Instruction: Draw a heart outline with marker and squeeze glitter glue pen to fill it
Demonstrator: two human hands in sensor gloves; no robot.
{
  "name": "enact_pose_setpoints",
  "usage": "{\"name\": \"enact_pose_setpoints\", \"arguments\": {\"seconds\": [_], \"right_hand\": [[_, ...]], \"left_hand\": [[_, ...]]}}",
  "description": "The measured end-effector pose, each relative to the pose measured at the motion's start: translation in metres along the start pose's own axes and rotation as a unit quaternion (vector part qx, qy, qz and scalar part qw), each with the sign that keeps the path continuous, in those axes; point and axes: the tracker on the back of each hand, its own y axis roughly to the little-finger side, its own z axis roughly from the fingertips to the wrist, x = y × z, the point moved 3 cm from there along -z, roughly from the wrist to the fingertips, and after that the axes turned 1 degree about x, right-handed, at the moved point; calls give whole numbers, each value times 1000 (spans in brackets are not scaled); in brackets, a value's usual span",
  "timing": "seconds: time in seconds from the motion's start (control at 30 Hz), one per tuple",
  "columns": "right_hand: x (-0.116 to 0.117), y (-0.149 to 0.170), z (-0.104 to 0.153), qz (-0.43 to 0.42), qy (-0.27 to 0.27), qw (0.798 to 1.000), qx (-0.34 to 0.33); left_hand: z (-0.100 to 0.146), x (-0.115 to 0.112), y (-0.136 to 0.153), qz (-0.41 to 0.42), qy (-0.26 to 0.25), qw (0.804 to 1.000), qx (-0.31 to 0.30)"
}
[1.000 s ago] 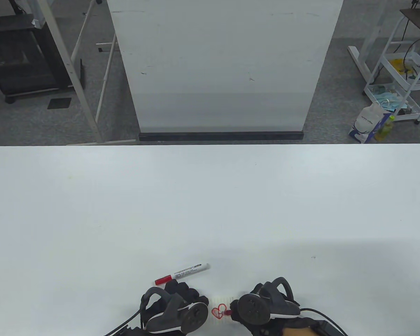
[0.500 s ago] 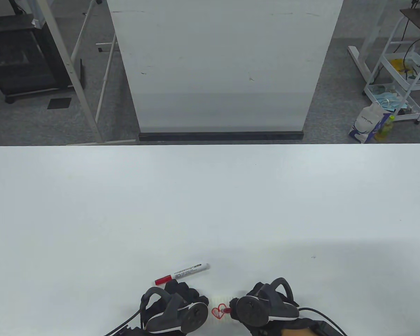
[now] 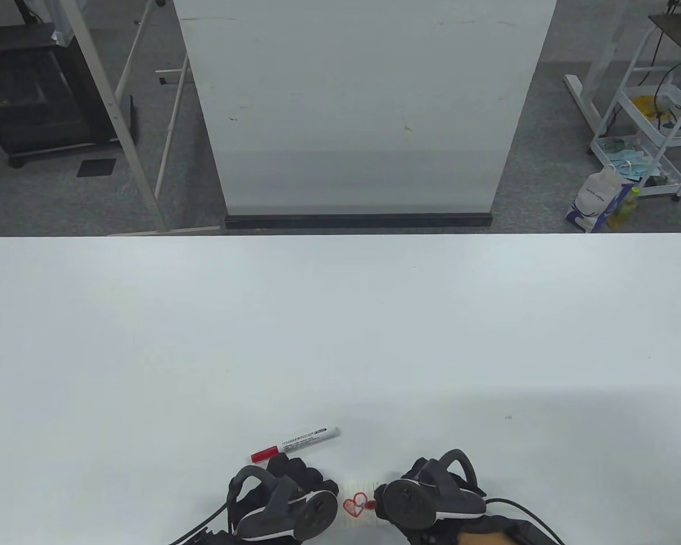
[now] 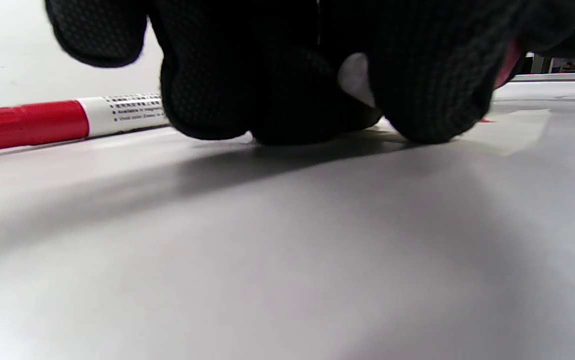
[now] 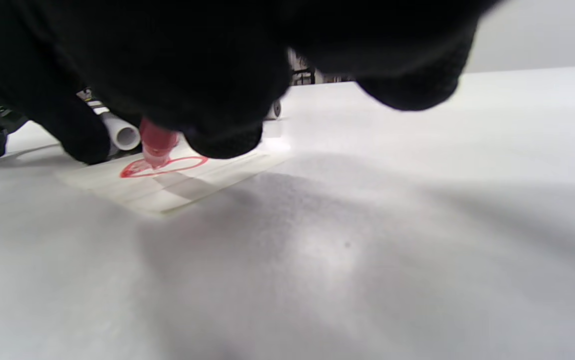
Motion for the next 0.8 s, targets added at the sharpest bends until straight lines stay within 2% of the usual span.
{"name": "enact_pose_setpoints", "arguments": {"seconds": [0.23,0.43,0.63,0.8], "right_hand": [[0,-1,-2,20,23,1000,9],[1,-2,-1,-4,-13,1000,-9],[-1,0,-2,28,24,999,13],[1,0,-1,-11,-13,1000,-6]], "left_hand": [[0,0,0,0,0,1000,0],[0,0,0,0,0,1000,0],[0,0,0,0,0,1000,0],[0,0,0,0,0,1000,0]]}}
